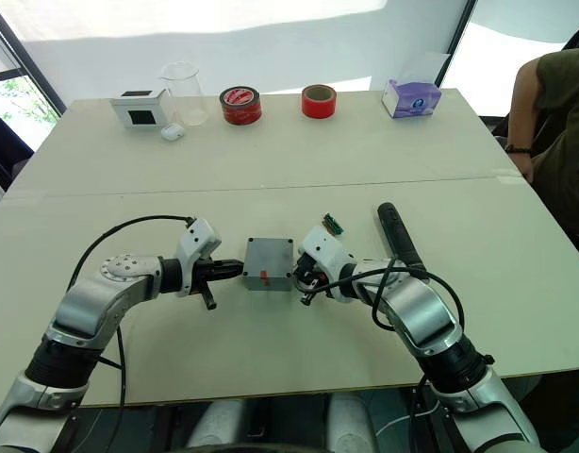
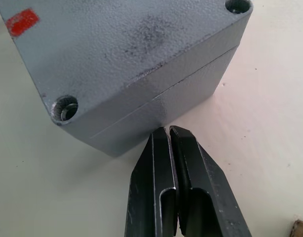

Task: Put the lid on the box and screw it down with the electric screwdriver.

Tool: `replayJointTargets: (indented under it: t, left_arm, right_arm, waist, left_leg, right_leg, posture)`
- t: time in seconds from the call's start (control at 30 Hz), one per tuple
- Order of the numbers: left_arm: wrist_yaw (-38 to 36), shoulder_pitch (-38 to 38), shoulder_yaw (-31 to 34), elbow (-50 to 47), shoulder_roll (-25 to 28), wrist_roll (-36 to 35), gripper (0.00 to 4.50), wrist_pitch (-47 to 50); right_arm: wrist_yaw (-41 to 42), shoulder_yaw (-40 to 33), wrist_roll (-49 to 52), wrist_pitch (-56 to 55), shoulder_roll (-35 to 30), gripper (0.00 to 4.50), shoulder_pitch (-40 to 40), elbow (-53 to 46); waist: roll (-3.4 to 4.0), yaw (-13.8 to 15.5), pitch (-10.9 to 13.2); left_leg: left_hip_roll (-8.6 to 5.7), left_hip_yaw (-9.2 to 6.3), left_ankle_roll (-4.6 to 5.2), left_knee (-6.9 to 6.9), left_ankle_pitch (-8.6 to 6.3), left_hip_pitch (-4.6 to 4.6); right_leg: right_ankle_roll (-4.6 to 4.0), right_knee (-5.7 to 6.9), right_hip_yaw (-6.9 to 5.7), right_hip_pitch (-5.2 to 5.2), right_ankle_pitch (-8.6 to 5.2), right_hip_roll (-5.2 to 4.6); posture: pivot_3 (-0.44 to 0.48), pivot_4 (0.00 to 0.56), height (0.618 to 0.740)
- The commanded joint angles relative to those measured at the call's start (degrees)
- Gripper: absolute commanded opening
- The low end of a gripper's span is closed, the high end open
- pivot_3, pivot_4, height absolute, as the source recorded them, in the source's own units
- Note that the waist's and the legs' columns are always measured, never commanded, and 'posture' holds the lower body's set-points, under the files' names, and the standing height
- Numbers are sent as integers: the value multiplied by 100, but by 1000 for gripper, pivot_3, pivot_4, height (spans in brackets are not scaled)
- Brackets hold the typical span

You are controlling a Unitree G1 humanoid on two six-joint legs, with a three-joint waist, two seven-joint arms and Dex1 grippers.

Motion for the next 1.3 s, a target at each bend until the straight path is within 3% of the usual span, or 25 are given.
replayJointTargets:
  t: [0.03, 0.4, 0.63, 0.8, 0.9, 1.03, 1.13, 1.27, 1.3]
  left_arm:
    - [-139, -5, -49, -197, -26, -174, 0, -158]
    - [-192, 59, 123, -187, 52, -269, 0, -47]
    - [-78, 68, 740, -306, 12, -833, 0, 189]
    - [132, 415, 1864, -816, 205, -1358, 0, 169]
    - [-110, 223, 2017, -823, 481, -1710, 0, 356]
    - [-385, -221, 1683, -985, 1136, -1836, 0, 651]
    - [-622, -447, 1587, -1217, 1362, -2437, 0, 1227]
    - [-1042, -566, 1118, -1680, 1595, -2629, 0, 1176]
    - [-1094, -644, 958, -1719, 1600, -2577, 0, 1094]
  right_arm:
    - [139, 54, 133, -83, 15, 81, -53, -364]
    - [68, 6, 81, -60, 6, 81, -54, -395]
    - [-10, -202, 61, 17, -144, 81, -16, -455]
    - [297, -1240, 632, 521, -745, 81, 42, -1260]
    - [316, -1683, 946, 740, -849, 81, 56, -1543]
    - [266, -2540, 1489, 1211, -819, 81, 94, -1832]
    - [184, -2782, 1538, 1259, -998, 853, 360, -1898]
    - [123, -2794, 1406, 1081, -1305, 2696, 1053, -1894]
    - [60, -2748, 1376, 1018, -1300, 2894, 1188, -1883]
  waist:
    - [0, 0, 0]
    - [0, -1, 0]
    - [0, 0, 0]
    - [2, 5, 7]
    - [2, 19, 7]
    - [-1, 31, 9]
    - [0, 41, 8]
    - [-1, 23, 9]
    - [1, 21, 10]
  left_leg:
    - [0, 0, 0, 0, 0, 0]
    - [0, 0, 0, 0, 0, 0]
    - [1, -1, 0, 0, 0, 0]
    - [0, -1, 0, 0, 0, -4]
    - [1, -5, 0, -1, 0, -3]
    - [1, -5, 0, -1, -1, -3]
    - [0, -5, 2, -1, -2, -3]
    - [1, -4, 3, -4, -2, -4]
    - [2, -4, 3, -5, -2, -4]
  right_leg:
    - [0, 0, 0, 0, 0, 0]
    - [0, -1, 0, 0, 0, 0]
    - [0, -1, 0, 0, 0, -1]
    - [0, -2, 2, -4, 0, -4]
    - [-1, -4, -1, 0, 0, -4]
    - [-1, -9, -4, 5, 0, -4]
    - [-1, -17, -4, 8, 0, -4]
    - [-1, -25, -3, 10, 0, -3]
    - [-1, -27, -5, 12, 0, -3]
  posture:
    - [0, 150, 740]
    - [0, 150, 740]
    - [0, 150, 740]
    - [0, 150, 740]
    - [0, 150, 740]
    - [0, 150, 740]
    - [0, 150, 740]
    - [0, 150, 740]
    - [0, 150, 740]
